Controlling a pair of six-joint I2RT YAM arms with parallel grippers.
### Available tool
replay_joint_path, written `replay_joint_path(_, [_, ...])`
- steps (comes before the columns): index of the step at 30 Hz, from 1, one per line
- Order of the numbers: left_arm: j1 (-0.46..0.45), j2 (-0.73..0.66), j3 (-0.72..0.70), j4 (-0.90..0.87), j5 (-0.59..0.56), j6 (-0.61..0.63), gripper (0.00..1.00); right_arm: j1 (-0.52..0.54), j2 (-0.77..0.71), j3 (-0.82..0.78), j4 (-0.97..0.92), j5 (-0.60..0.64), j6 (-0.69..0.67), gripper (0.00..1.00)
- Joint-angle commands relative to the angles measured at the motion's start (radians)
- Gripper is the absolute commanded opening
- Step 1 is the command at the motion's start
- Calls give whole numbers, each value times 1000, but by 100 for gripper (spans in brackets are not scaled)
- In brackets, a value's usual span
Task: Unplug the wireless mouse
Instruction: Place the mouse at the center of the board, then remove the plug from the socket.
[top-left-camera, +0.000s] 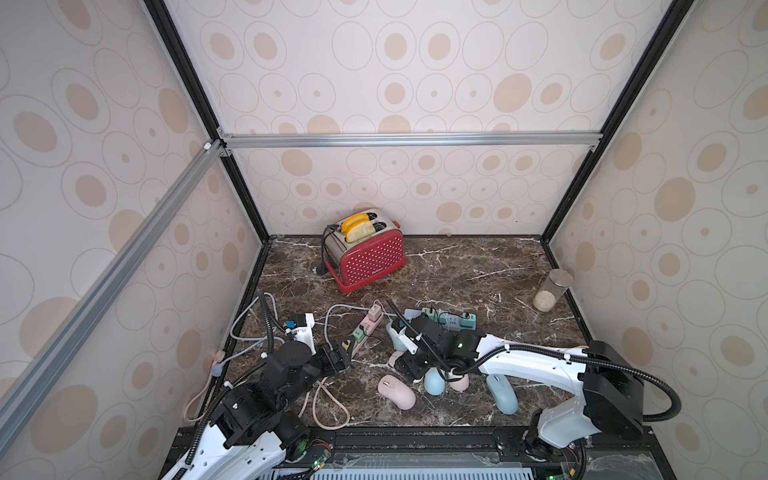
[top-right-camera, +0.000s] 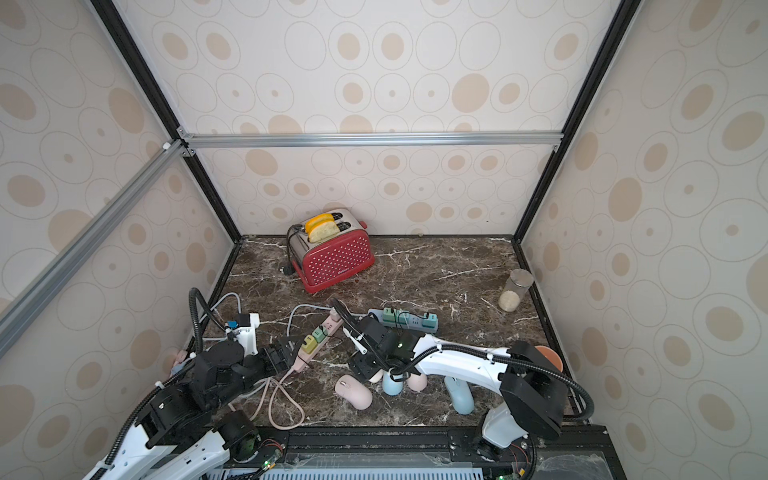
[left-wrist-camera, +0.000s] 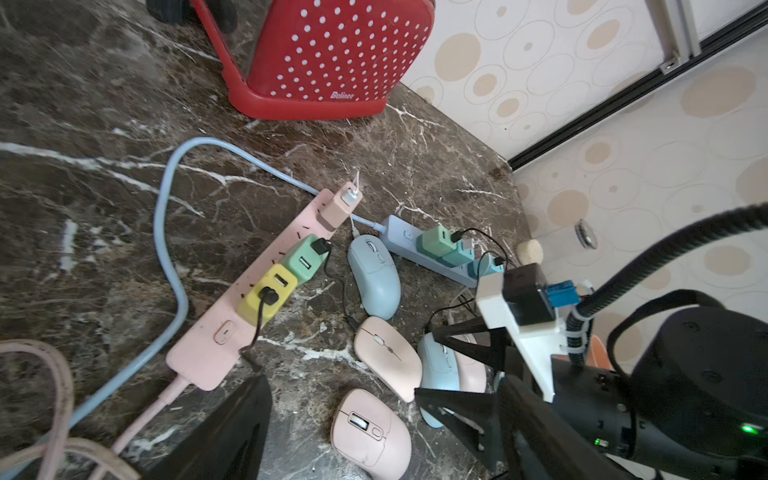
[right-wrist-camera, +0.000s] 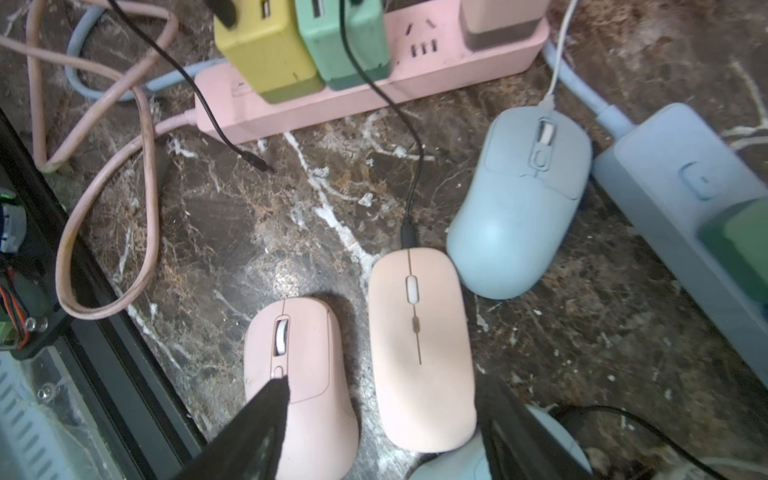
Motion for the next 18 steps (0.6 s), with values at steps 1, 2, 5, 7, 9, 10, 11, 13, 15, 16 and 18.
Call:
replay_joint_path(1, [3,40,56,-136,-31,100,90,-39,-46,-37,29,17,33,73])
replay_joint_path(2, [3,65,62,-142,-25,115,89,-55,-52,-41,34,6,41,73])
replay_joint_path(5, [2,204,57,-117,25,157,80,-105,-46,-26,40,-42,52,72])
replay_joint_path(7, [0,317,54,-89,48,180,74,-126,-28,3,29,-59,56,70])
replay_joint_path(9, [-3,410,58,-78,6,203,72,-146,-6,33,14,-85,59,70])
replay_joint_path(10, [-2,437,60,-75,-20,214,72,-155,-2,39,17,-99,65,70])
replay_joint_path(11, [-2,459,63,-66,-48,231,72,-163,3,40,21,-112,73,69])
replay_joint_path(13, [-3,497,76,-63,-105,257,73,-174,5,37,42,-142,80,70])
replay_joint_path(15, [-3,550,101,-68,-160,292,74,-182,11,35,48,-155,84,70])
replay_joint_path(16, [-3,579,112,-68,-167,309,74,-184,14,37,50,-162,84,70])
replay_joint_path(18, [-3,652,137,-66,-180,339,74,-187,25,37,51,-172,86,69])
